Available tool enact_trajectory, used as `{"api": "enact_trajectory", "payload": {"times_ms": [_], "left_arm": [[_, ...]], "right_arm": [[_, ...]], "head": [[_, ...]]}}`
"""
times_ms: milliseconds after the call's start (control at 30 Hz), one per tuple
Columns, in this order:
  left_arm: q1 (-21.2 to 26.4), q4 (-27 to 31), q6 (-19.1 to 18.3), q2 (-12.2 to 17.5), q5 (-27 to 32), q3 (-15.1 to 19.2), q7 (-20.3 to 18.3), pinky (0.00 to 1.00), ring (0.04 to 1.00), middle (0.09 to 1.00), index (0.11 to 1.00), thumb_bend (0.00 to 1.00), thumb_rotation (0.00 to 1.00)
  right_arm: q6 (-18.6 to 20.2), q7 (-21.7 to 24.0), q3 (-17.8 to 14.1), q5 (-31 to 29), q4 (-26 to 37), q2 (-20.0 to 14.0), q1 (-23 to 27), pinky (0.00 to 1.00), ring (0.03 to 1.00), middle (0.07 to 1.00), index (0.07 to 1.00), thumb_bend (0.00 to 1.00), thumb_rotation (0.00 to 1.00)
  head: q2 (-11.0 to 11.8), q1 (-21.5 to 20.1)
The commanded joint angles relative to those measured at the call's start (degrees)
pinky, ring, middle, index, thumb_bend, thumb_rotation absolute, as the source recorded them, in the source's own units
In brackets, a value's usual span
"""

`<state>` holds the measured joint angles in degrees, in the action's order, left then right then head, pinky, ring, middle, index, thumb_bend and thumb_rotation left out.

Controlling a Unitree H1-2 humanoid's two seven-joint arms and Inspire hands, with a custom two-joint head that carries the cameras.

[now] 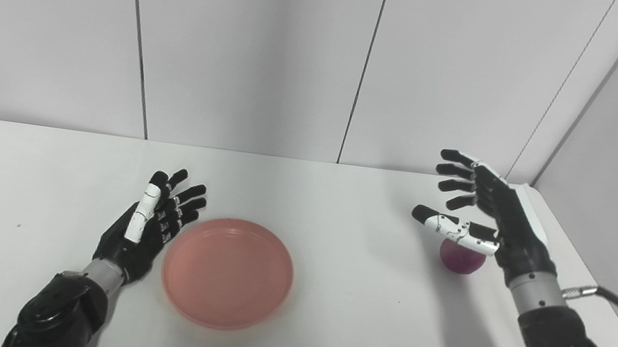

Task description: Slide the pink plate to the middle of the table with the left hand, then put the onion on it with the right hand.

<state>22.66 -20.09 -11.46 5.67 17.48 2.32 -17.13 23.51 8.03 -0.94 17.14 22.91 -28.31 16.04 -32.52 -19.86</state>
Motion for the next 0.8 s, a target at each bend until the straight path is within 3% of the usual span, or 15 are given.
{"api": "enact_trajectory", "payload": {"times_ms": [0, 133, 267, 400, 533, 767], "left_arm": [[-1.7, -2.7, -3.4, 0.2, -0.4, -0.2, 0.3, 0.95, 0.896, 0.890, 1.000, 0.76, 0.88], [-1.6, -2.7, -3.4, 0.2, -0.5, -0.3, 0.4, 0.94, 0.890, 0.884, 1.000, 0.76, 0.88], [-1.5, -3.0, -3.0, 0.4, -0.7, -0.3, 0.2, 0.94, 0.887, 0.878, 1.000, 0.75, 0.89], [-1.4, -3.1, -3.2, 0.5, -0.5, -0.3, 0.0, 0.96, 0.894, 0.882, 1.000, 0.75, 0.89], [-1.4, -3.1, -3.1, 0.5, -0.5, -0.2, -0.1, 0.95, 0.894, 0.885, 1.000, 0.75, 0.89], [-1.5, -2.6, -3.1, 0.4, -0.6, -0.2, -0.2, 0.95, 0.897, 0.886, 1.000, 0.74, 0.89]], "right_arm": [[-0.7, 2.4, 1.9, 4.7, -0.5, -4.6, 3.9, 0.55, 0.693, 0.757, 0.796, 0.98, 0.35], [-1.0, 5.7, 5.5, 11.1, -2.9, -9.6, 6.8, 0.58, 0.718, 0.777, 0.767, 1.00, 0.33], [-0.2, 9.3, 7.6, 15.6, -4.1, -12.3, 8.8, 0.61, 0.729, 0.781, 0.766, 1.00, 0.33], [1.5, 16.2, 10.4, 19.2, -7.1, -15.1, 12.4, 0.61, 0.762, 0.817, 0.794, 1.00, 0.24], [1.8, 21.7, 12.5, 21.4, -10.9, -16.4, 15.9, 0.61, 0.775, 0.818, 0.779, 1.00, 0.12], [2.8, 30.9, 17.2, 26.2, -18.4, -17.3, 22.2, 0.64, 0.805, 0.851, 0.787, 1.00, 0.09]], "head": [[0.0, 0.1], [0.1, 0.1], [0.2, 0.1], [0.2, 0.2], [0.3, 0.3], [0.5, 0.5]]}}
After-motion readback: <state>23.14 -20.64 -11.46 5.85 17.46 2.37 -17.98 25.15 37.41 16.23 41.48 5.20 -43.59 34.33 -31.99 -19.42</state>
